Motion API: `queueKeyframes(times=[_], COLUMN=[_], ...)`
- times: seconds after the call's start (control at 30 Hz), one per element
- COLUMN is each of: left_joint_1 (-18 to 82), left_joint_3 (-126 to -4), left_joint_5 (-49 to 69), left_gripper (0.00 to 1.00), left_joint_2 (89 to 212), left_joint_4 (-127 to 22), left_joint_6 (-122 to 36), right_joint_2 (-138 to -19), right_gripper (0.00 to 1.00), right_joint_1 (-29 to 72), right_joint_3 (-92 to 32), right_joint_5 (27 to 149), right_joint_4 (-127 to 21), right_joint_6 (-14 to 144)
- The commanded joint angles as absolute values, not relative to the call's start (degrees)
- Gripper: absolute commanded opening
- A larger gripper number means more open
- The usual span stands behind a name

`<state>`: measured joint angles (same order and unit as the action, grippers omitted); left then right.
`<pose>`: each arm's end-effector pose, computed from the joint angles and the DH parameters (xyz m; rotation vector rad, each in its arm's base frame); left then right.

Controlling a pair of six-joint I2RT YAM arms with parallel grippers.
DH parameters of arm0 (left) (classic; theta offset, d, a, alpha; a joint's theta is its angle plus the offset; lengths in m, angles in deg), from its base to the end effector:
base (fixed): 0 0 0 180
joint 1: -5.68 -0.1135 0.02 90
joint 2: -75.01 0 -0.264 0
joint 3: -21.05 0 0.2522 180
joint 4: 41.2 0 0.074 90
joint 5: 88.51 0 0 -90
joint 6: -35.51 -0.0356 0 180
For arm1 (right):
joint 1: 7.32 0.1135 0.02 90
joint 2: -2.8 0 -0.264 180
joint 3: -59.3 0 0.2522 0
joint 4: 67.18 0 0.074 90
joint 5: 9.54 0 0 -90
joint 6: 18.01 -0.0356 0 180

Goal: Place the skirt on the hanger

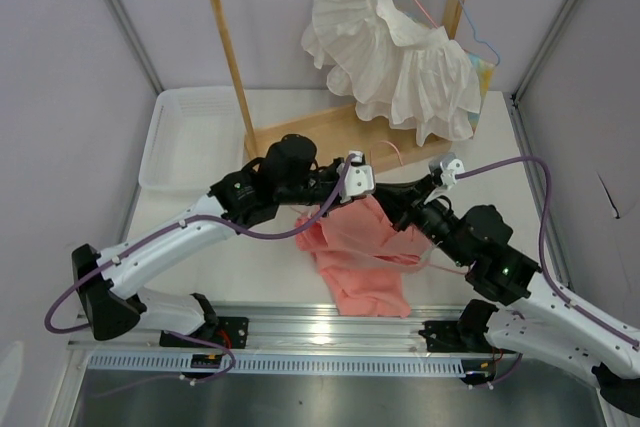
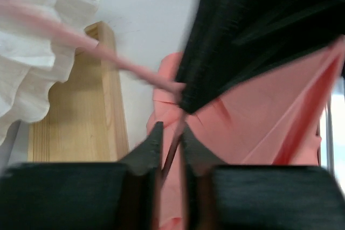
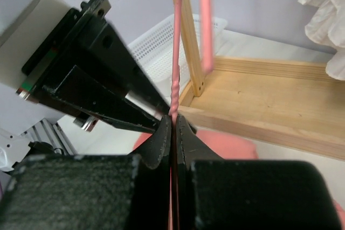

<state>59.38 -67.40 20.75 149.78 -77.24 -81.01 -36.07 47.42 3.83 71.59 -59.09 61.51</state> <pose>0.1653 -0.2449 0.3869 1.4479 1.3695 -0.6383 0.0992 0.1308 0.3674 -0.4313 1.4120 0.8238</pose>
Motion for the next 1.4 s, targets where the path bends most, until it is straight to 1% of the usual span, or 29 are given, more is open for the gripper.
queueKeyframes(times=[0.0, 0.03, 0.17, 0.33, 0.47, 0.53, 0.57, 0.6, 0.67, 0.73, 0.77, 0.8, 0.9, 0.97, 1.07, 1.13, 1.17, 1.23, 1.27, 1.37], left_joint_1=[60.4, 60.4, 60.2, 58.2, 57.5, 57.5, 57.5, 57.5, 57.5, 57.5, 57.5, 57.5, 57.4, 56.8, 55.5, 55.1, 54.0, 52.5, 51.1, 49.5], left_joint_3=[-68.6, -69.1, -68.6, -71.1, -77.1, -81.2, -83.8, -86.0, -88.9, -91.3, -94.2, -95.5, -101.0, -102.9, -107.0, -108.9, -113.7, -117.7, -125.3, -133.3], left_joint_5=[24.8, 25.1, 23.7, 23.5, 21.9, 19.6, 18.7, 16.1, 13.8, 10.0, 8.9, 7.7, 3.4, 0.0, -3.2, -6.3, -7.8, -10.9, -12.7, -18.2], left_gripper=[0.02, 0.00, 0.00, 0.00, 0.00, 0.00, 0.00, 0.00, 0.00, 0.00, 0.00, 0.00, 0.00, 0.00, 0.00, 0.00, 0.00, 0.00, 0.00, 0.00], left_joint_2=[148.9, 148.6, 145.6, 142.3, 141.7, 143.1, 144.3, 145.0, 146.4, 147.0, 147.3, 148.5, 150.8, 151.4, 152.8, 154.3, 155.0, 158.3, 159.5, 162.9], left_joint_4=[-76.8, -76.8, -75.6, -75.8, -79.1, -84.8, -86.4, -87.8, -91.6, -94.1, -94.9, -95.8, -99.8, -100.7, -101.7, -102.1, -102.7, -105.1, -106.1, -107.7], left_joint_6=[-77.1, -76.0, -70.4, -65.4, -62.6, -62.8, -62.8, -63.0, -63.6, -63.6, -63.5, -63.1, -62.2, -61.1, -57.7, -54.9, -53.0, -48.6, -47.8, -45.2], right_joint_2=[-36.3, -36.7, -38.5, -42.2, -44.6, -45.4, -45.5, -45.5, -45.6, -46.1, -46.6, -46.9, -47.9, -48.1, -48.3, -48.1, -48.1, -48.2, -48.3, -49.8], right_gripper=[0.00, 0.00, 0.00, 0.00, 0.00, 0.00, 0.03, 0.11, 0.16, 0.24, 0.30, 0.40, 0.55, 0.60, 0.67, 0.69, 0.70, 0.71, 0.71, 0.72], right_joint_1=[47.2, 47.1, 46.2, 45.5, 45.1, 44.6, 44.5, 44.4, 44.0, 43.7, 43.6, 43.4, 42.7, 42.4, 42.2, 42.0, 41.9, 41.8, 41.6, 41.6], right_joint_3=[-1.4, -1.8, -4.8, -8.2, -10.8, -11.6, -11.8, -12.0, -12.3, -13.4, -13.9, -14.5, -16.9, -19.0, -22.6, -24.4, -26.3, -28.6, -31.1, -35.2], right_joint_5=[70.0, 69.4, 66.6, 62.5, 59.2, 58.1, 57.9, 57.6, 56.8, 55.9, 54.8, 54.3, 52.7, 51.6, 45.9, 43.5, 42.5, 40.5, 40.1, 39.0], right_joint_4=[-63.8, -63.4, -61.0, -57.6, -54.3, -53.7, -53.2, -51.6, -51.4, -50.8, -50.4, -49.5, -48.1, -46.4, -42.2, -40.0, -37.9, -36.0, -34.3, -31.0], right_joint_6=[61.3, 61.6, 62.0, 61.4, 60.9, 60.8, 60.9, 61.0, 61.3, 61.6, 61.7, 61.8, 61.7, 61.4, 60.0, 59.4, 58.9, 58.5, 58.5, 58.8])
